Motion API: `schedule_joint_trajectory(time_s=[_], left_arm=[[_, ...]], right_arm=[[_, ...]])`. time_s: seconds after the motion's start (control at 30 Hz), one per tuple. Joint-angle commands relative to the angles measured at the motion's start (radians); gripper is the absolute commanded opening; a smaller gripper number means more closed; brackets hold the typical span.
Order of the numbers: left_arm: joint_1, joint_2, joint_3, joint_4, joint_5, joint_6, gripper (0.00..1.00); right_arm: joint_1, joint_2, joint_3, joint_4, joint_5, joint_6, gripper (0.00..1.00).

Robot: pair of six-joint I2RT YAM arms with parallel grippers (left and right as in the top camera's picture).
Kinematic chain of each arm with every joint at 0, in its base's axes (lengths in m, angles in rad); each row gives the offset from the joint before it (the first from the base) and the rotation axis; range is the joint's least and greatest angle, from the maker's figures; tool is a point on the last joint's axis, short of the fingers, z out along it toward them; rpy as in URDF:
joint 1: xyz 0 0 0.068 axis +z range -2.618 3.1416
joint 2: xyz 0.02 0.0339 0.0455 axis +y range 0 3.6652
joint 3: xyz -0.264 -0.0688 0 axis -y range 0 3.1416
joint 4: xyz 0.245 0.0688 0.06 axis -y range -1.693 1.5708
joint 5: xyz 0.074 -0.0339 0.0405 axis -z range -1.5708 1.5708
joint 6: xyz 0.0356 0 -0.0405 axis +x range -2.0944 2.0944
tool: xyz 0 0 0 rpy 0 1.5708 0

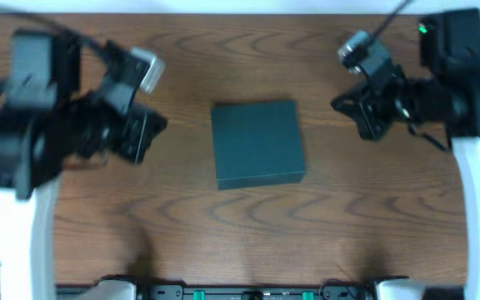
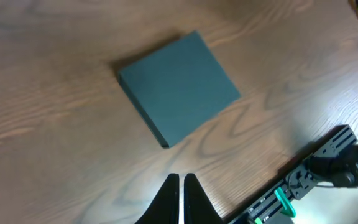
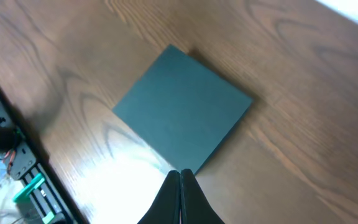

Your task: Pack container

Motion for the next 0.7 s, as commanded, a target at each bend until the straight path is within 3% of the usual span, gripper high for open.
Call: schedule_joint_trajectory(time_s=[0.0, 0.13, 0.5, 0.67], left_arm=[[0.001, -0.092, -0.033, -0.01, -0.032, 0.021, 0.06], [0.001, -0.21, -0.118, -0.01, -0.02, 0.021, 0.06], [0.001, -0.647, -0.674, 0.058, 0.079, 0.011, 0.06], [0.001, -0.838, -0.874, 0.115, 0.103, -0.069, 0.06]], right_arm=[[-0.01, -0.108, -0.07, -0.009, -0.014, -0.015, 0.02], [-0.01, -0.262, -0.212, -0.003, -0.016, -0.011, 0.01], [-0.01, -0.789, -0.825, 0.082, -0.064, 0.088, 0.02], [-0.01, -0.931, -0.944, 0.086, -0.079, 0.171, 0.01]])
